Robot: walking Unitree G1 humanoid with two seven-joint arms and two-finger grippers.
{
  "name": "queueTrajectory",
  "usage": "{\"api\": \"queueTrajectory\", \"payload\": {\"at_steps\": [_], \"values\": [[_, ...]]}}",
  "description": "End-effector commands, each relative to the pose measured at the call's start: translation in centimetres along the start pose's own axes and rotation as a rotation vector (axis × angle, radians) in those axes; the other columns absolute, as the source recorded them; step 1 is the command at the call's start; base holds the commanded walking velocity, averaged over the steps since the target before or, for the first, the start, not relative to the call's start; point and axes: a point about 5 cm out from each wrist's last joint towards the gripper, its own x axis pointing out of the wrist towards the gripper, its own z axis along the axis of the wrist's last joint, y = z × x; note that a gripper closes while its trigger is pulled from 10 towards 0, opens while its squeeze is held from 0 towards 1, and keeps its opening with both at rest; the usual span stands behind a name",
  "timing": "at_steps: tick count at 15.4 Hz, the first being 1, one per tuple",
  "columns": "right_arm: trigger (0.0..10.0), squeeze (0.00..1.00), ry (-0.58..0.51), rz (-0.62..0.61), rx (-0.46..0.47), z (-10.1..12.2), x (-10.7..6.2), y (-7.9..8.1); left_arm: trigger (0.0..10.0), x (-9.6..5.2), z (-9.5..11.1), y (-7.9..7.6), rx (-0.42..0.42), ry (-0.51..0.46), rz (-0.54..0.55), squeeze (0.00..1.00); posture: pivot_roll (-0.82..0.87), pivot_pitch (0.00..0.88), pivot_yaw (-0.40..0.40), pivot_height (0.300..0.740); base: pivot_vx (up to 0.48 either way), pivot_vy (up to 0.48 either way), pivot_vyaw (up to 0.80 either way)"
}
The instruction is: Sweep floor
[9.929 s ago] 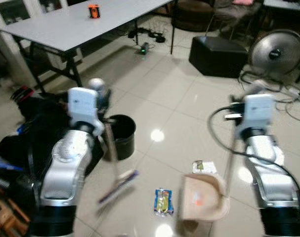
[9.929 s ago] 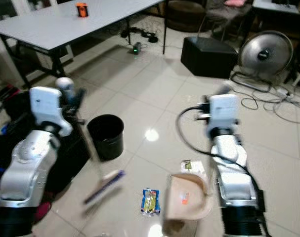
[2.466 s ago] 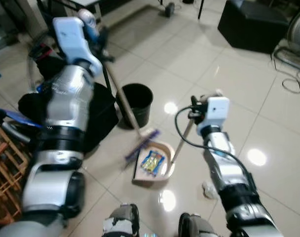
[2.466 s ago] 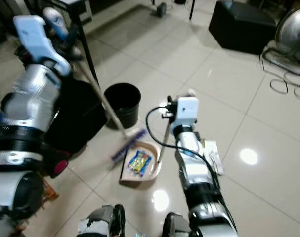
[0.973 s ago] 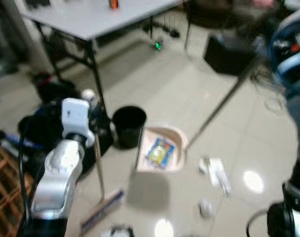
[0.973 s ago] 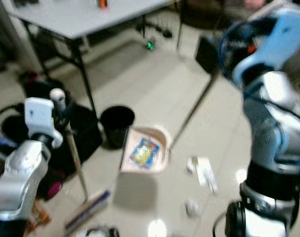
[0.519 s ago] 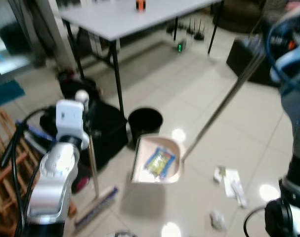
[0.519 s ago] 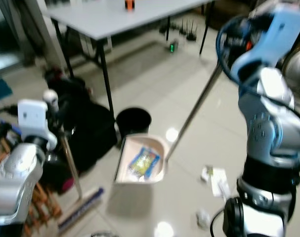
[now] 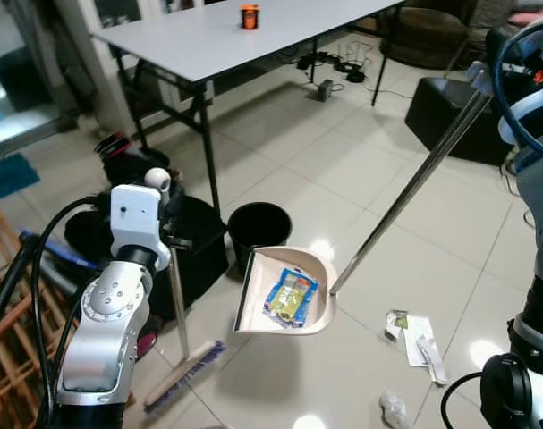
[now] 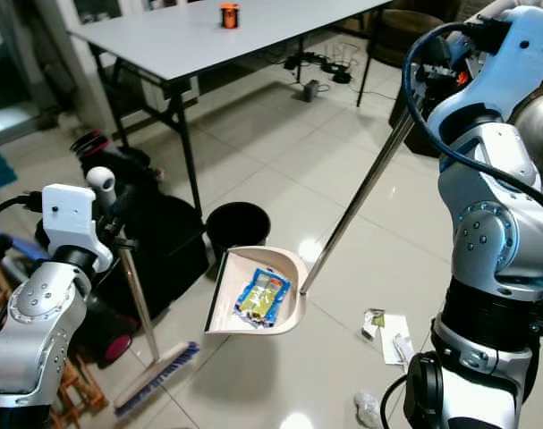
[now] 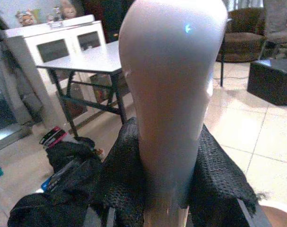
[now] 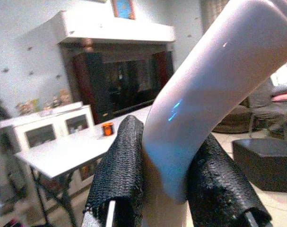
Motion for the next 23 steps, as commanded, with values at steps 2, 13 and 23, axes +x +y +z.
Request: {"api": "queueTrajectory", "payload": {"at_steps": [2, 13, 23], "values": [[10.0, 0.00, -0.073, -0.008, -0.017, 1.1, -0.1, 0.1, 10.0, -0.1, 0.3, -0.3, -0.004, -0.019, -0.019, 0.00, 0.05, 0.000, 0.016, 0.740, 0.339, 0.000, 0.00], [10.0, 0.00, -0.104, -0.006, -0.006, 1.3, 0.2, 0.5, 10.0, -0.6, -0.5, -0.4, -0.014, 0.004, -0.017, 0.00, 0.05, 0.000, 0.016, 0.740, 0.394, 0.000, 0.00], [10.0, 0.00, -0.116, -0.034, 0.014, 1.4, 0.2, 0.0, 10.0, -0.7, -0.6, -0.5, -0.014, 0.005, -0.021, 0.00, 0.05, 0.000, 0.019, 0.740, 0.414, 0.000, 0.00]]}}
